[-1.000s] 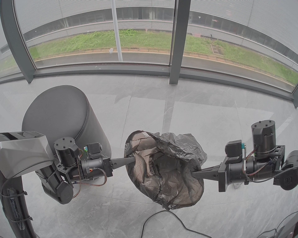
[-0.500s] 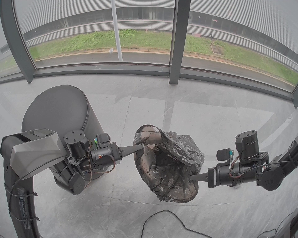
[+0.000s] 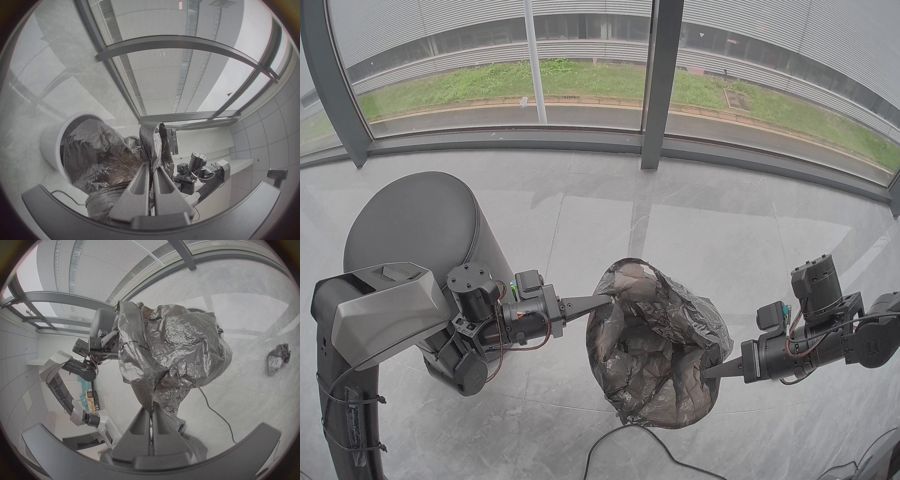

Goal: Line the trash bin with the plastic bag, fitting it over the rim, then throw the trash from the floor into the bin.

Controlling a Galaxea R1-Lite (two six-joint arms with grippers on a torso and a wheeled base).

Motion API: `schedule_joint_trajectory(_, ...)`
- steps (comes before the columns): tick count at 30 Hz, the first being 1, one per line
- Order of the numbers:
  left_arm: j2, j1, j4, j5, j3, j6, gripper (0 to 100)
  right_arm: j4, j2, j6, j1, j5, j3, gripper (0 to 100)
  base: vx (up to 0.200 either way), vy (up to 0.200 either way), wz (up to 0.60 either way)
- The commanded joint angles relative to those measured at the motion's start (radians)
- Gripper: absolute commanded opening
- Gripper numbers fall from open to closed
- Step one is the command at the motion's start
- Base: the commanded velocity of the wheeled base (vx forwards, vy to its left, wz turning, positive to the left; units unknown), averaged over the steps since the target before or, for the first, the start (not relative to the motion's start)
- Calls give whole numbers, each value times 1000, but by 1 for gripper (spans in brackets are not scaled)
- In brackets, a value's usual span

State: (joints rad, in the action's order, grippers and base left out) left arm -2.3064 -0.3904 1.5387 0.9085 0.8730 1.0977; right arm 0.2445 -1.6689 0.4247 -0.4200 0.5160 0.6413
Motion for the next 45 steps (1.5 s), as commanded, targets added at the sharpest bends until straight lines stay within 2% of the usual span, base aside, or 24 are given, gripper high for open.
schedule_joint_trajectory(1,-11,2,-11,0,-72,11,0,3,-77,-4,6,4,58,0,0,0,0)
schedule_joint_trajectory(4,-22,8,-11,1,-88,19,0,3,-129,-4,6,9,100,0,0,0,0)
schedule_joint_trajectory(9,-102,27,0,0,-26,27,0,4,-270,-4,4,22,230,0,0,0,0)
schedule_joint_trajectory(16,-114,64,-2,0,27,39,0,3,-356,3,6,18,330,0,0,0,0)
schedule_joint_trajectory(20,-162,81,-3,-2,144,54,0,7,-376,-14,53,10,351,0,0,0,0)
schedule_joint_trajectory(21,-182,81,-12,-2,207,60,0,13,-368,-35,86,9,350,0,0,0,0)
schedule_joint_trajectory(23,-192,81,-14,-2,242,62,0,13,-365,-60,112,7,347,0,0,0,0)
schedule_joint_trajectory(24,-214,74,-14,-2,296,67,0,12,-354,-132,165,7,344,0,0,0,0)
schedule_joint_trajectory(27,-229,54,-26,-2,354,67,0,13,-356,-233,236,6,345,0,0,0,0)
schedule_joint_trajectory(31,-240,18,-31,-2,380,67,0,13,-359,-308,277,6,345,0,0,0,0)
schedule_joint_trajectory(37,-238,-7,-22,-5,366,67,0,15,-394,-442,273,7,344,0,0,0,0)
schedule_joint_trajectory(39,-238,-5,-20,-5,365,67,0,15,-397,-449,271,7,347,0,0,0,0)
schedule_joint_trajectory(41,-222,18,-17,-5,334,65,0,27,-428,-498,234,9,356,0,0,0,0)
schedule_joint_trajectory(45,-191,65,-12,-7,276,56,0,102,-468,-527,179,13,359,0,0,0,0)
